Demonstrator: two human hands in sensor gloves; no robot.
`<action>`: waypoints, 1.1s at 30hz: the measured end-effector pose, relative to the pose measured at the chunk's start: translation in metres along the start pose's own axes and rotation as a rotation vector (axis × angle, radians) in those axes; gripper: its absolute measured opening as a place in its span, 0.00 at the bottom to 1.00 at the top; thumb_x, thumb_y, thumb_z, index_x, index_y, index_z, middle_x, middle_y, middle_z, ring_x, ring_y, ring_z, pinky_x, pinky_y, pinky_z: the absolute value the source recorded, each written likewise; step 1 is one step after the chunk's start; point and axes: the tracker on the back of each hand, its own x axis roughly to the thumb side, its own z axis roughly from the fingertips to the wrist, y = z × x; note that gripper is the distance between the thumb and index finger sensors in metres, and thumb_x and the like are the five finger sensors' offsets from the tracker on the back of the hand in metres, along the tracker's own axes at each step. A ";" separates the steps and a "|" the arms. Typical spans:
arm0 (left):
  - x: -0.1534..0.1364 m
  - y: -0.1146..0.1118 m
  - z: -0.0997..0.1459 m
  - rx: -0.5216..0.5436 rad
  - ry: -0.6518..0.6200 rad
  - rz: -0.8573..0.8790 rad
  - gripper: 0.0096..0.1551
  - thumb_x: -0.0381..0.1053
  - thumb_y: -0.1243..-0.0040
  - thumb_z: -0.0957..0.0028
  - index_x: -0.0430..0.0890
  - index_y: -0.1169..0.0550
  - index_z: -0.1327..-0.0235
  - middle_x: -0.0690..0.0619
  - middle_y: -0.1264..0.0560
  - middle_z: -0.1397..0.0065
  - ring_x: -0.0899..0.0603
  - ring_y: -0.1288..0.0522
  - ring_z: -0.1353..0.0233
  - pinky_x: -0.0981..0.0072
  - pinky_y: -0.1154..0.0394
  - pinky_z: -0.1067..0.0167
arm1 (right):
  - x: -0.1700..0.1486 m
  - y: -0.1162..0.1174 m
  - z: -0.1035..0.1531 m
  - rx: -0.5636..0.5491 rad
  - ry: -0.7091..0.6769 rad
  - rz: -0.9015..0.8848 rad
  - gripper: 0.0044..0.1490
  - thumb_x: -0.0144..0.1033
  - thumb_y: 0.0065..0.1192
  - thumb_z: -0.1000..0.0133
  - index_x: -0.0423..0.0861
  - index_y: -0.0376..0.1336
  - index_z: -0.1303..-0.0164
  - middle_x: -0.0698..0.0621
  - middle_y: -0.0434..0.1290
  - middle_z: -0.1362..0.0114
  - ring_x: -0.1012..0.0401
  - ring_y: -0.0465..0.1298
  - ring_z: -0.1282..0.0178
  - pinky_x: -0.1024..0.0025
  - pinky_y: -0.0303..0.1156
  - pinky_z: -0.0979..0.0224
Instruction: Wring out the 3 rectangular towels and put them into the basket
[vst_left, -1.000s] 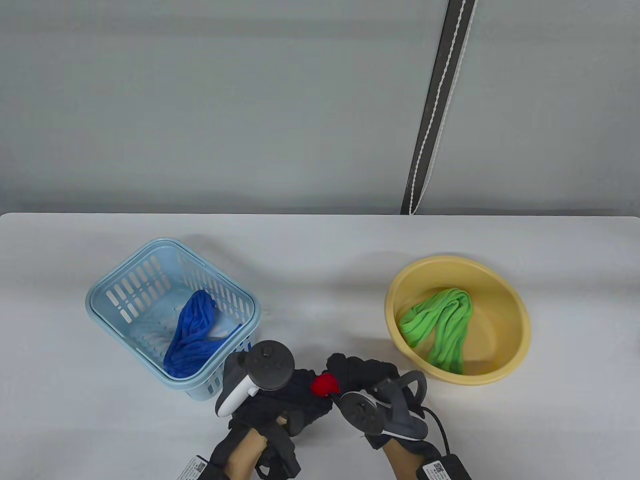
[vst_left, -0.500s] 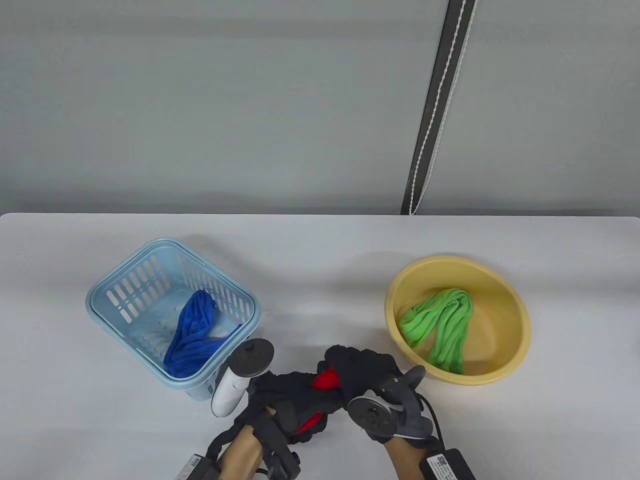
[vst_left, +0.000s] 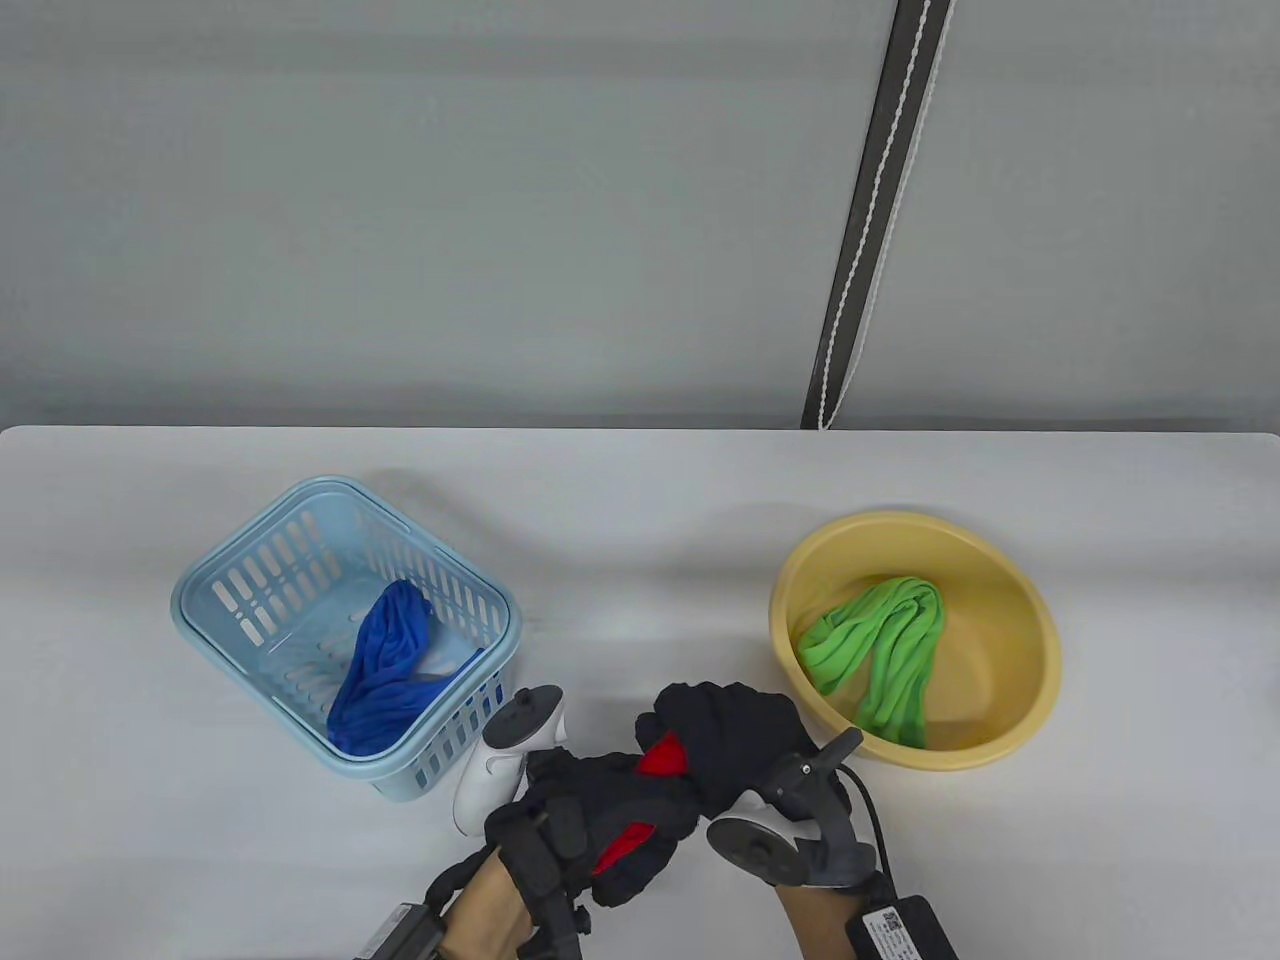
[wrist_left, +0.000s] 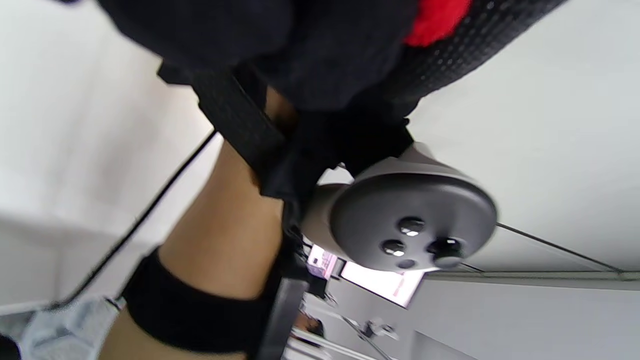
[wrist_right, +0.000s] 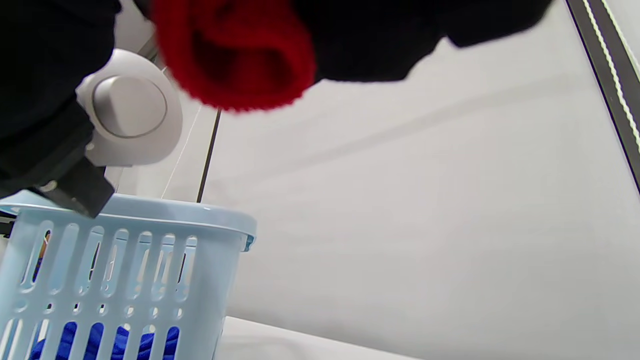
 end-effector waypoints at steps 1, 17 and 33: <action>-0.001 0.001 0.000 -0.014 -0.010 0.011 0.20 0.62 0.36 0.38 0.43 0.15 0.64 0.57 0.14 0.77 0.49 0.19 0.83 0.57 0.19 0.84 | 0.001 0.000 0.000 0.004 0.004 -0.002 0.25 0.54 0.55 0.36 0.45 0.63 0.43 0.51 0.79 0.61 0.59 0.80 0.75 0.60 0.79 0.69; 0.002 0.003 0.004 0.036 0.012 -0.125 0.21 0.65 0.39 0.37 0.45 0.17 0.59 0.57 0.14 0.73 0.49 0.18 0.79 0.58 0.19 0.81 | 0.002 -0.002 0.000 0.011 0.012 0.055 0.24 0.52 0.63 0.38 0.45 0.64 0.43 0.49 0.80 0.58 0.57 0.81 0.72 0.57 0.79 0.66; 0.054 -0.016 0.042 0.568 0.169 -1.018 0.45 0.70 0.34 0.43 0.40 0.30 0.26 0.44 0.16 0.41 0.38 0.15 0.53 0.46 0.17 0.55 | 0.001 -0.007 0.002 0.288 0.086 0.098 0.50 0.52 0.76 0.46 0.50 0.54 0.18 0.38 0.65 0.18 0.38 0.68 0.19 0.33 0.66 0.27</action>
